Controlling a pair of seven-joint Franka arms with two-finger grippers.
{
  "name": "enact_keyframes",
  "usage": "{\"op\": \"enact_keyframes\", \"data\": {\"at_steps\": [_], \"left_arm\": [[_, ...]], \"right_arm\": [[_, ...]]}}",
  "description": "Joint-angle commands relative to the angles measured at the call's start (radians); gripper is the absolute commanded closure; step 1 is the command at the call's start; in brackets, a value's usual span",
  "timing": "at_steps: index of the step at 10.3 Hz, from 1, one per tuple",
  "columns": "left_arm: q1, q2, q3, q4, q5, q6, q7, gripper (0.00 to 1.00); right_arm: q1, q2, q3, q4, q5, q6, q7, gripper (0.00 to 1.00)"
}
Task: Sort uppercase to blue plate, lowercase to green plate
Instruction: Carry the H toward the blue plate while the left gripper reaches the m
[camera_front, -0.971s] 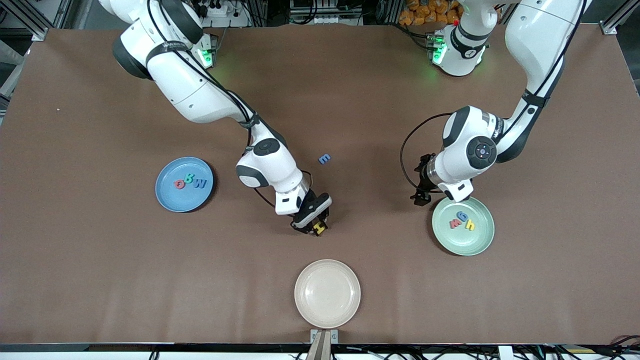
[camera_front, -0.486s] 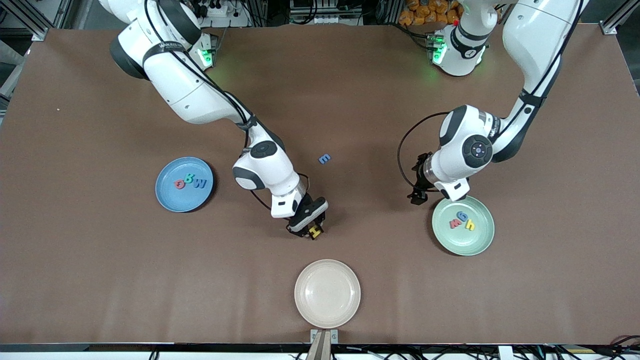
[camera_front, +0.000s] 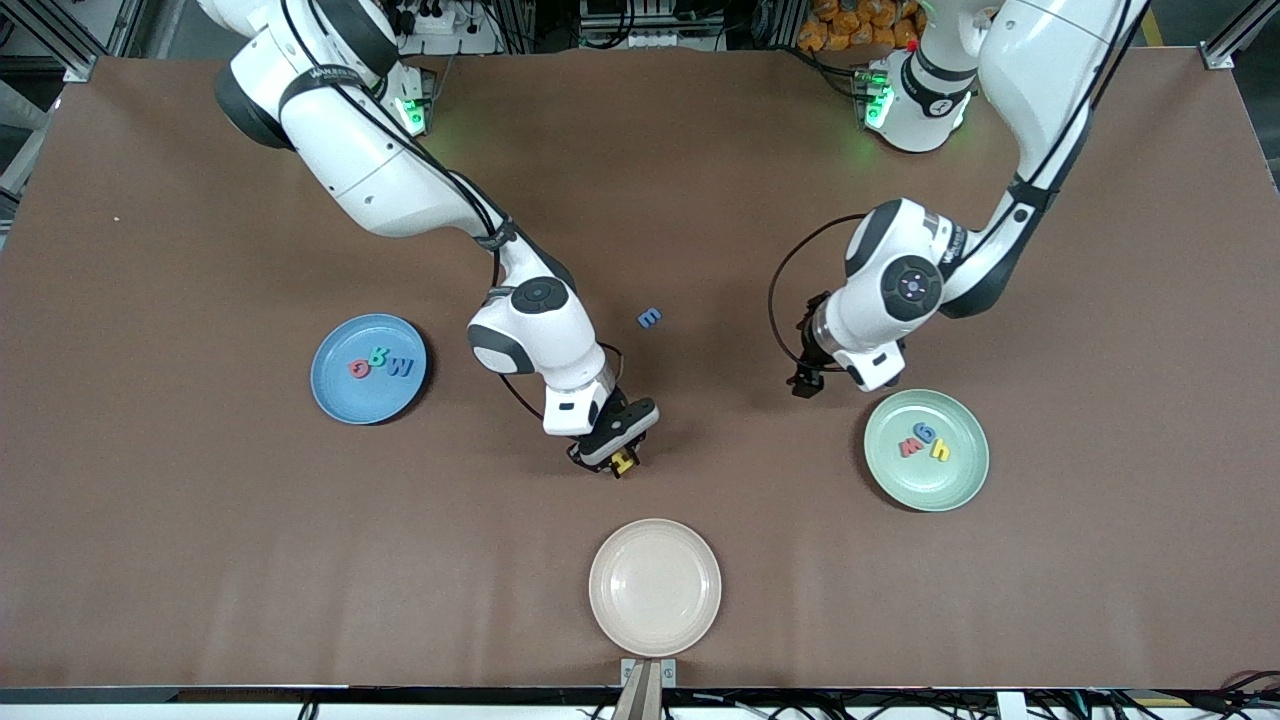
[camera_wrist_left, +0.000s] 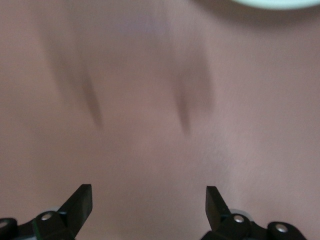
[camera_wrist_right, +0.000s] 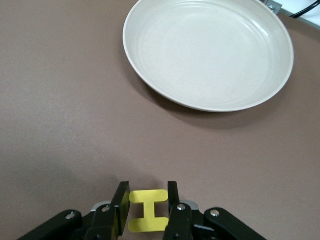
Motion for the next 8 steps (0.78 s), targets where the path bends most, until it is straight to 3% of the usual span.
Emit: {"op": "enact_keyframes", "data": {"at_steps": [1,4,5,8], "left_arm": [[-0.049,-0.002,0.001,0.031,0.018,-0.002,-0.078,0.0],[-0.116,0.015,0.001,0.048,0.014,-0.002,-0.126,0.0],[-0.146,0.027,0.002,0.051,0.012,-0.002,-0.144,0.0],[-0.172,0.102,0.002,0.162,0.011,-0.003,-0.306,0.0]], "right_arm": [[-0.025,-0.059,0.041,-0.021,0.077,-0.104,-0.071,0.79],[-0.043,-0.11,0.038,-0.028,0.47,-0.169,-0.416,0.79],[-0.055,-0.123,0.037,-0.047,0.528,-0.174,-0.481,0.79],[-0.074,-0.182,-0.023,-0.149,0.534,-0.174,-0.607,0.79]]}}
